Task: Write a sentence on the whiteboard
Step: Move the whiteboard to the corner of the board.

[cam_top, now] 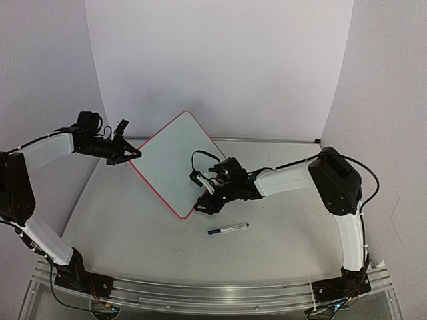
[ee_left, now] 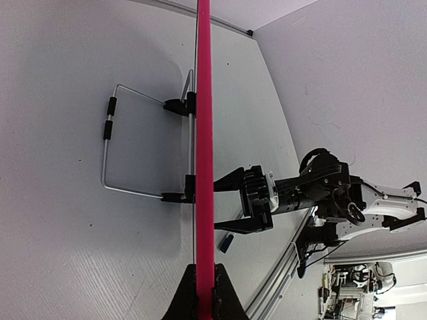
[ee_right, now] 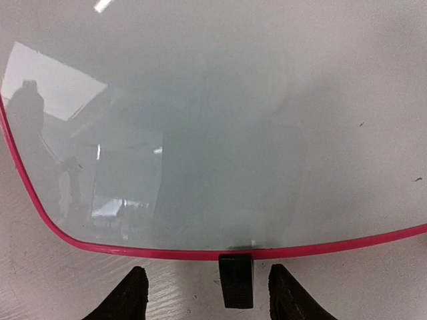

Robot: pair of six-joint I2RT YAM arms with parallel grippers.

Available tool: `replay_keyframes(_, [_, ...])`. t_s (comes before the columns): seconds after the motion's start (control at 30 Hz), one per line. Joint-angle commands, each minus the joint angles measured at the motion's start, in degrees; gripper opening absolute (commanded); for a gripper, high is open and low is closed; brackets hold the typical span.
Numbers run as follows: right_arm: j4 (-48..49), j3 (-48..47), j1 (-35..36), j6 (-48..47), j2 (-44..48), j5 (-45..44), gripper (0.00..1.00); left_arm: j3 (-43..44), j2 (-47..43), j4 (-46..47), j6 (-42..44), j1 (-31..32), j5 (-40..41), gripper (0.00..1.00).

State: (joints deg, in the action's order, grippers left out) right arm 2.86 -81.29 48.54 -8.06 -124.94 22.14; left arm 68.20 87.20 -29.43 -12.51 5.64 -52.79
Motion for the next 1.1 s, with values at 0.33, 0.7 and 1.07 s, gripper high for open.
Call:
replay_keyframes(0.33, [-2.1,-5.2,0.1,-2.4,-3.5,-2.2,0.29,-1.4,0.5,4.5,-1.6,1.9,-2.5,0.0])
replay_keyframes(0.7, [-2.3,-4.1,0.5,-1.9,-4.1,-4.8,0.12,-1.2,0.8,4.1,-1.1,2.1,-2.1,0.0])
replay_keyframes(1.07, [-2.2,-3.0,6.6,7.9,-1.1,-22.0,0.0,-0.2,2.3,3.2,1.0,3.2,-1.9,0.0])
